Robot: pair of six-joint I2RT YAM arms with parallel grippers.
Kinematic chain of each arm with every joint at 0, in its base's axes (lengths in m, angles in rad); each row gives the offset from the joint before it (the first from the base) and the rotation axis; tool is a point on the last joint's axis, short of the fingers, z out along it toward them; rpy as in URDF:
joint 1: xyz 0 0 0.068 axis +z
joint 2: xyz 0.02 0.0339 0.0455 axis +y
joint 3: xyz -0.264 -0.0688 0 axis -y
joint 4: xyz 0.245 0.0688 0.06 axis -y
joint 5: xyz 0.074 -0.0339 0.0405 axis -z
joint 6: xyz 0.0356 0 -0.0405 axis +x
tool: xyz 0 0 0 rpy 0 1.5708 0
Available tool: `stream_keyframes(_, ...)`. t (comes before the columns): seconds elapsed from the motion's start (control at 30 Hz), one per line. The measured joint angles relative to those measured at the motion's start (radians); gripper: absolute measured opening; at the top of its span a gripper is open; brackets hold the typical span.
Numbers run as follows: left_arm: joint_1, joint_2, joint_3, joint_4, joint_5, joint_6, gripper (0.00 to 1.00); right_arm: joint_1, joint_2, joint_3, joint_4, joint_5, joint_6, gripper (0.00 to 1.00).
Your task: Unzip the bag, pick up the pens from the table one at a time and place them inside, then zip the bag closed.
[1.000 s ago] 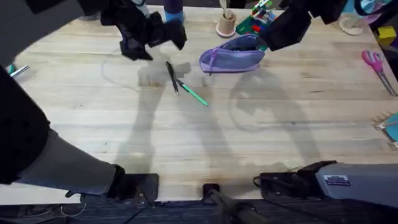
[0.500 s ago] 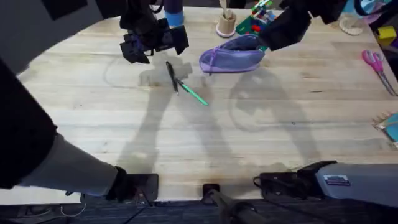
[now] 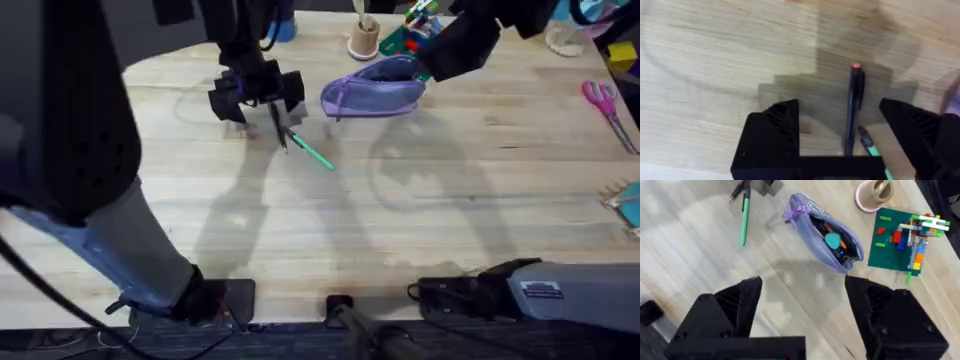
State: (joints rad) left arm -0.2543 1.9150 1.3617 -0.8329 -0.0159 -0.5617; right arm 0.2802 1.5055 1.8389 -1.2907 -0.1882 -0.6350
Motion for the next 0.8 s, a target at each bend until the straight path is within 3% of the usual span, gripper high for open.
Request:
stream_keyframes(0.1, -0.005, 0.016, 0.005, 0.0, -0.011, 0.0, 0.965, 0.0, 0.0, 0.0, 0.0, 0.0, 0.0, 0.996)
stream_keyframes(0.23, -0.003, 0.024, 0.008, -0.005, -0.026, 0.009, 0.773, 0.0, 0.0, 0.0, 0.0, 0.0, 0.0, 0.996)
stream_keyframes(0.43, -0.001, 0.026, 0.011, -0.003, -0.029, 0.016, 0.573, 0.0, 0.0, 0.0, 0.0, 0.0, 0.0, 0.996)
stream_keyframes(0.47, -0.001, 0.027, 0.013, -0.003, -0.029, 0.016, 0.515, 0.0, 0.0, 0.0, 0.0, 0.0, 0.0, 0.996)
stream_keyframes(0.57, -0.002, 0.028, 0.015, 0.008, -0.017, 0.018, 0.155, 0.0, 0.0, 0.0, 0.0, 0.0, 0.0, 0.995)
stream_keyframes(0.6, -0.003, 0.028, 0.017, 0.012, -0.015, 0.019, 0.078, 0.0, 0.0, 0.0, 0.0, 0.0, 0.0, 0.996)
stream_keyframes(0.8, -0.003, 0.029, 0.019, 0.015, -0.014, 0.019, 0.056, 0.0, 0.0, 0.0, 0.0, 0.0, 0.0, 0.997)
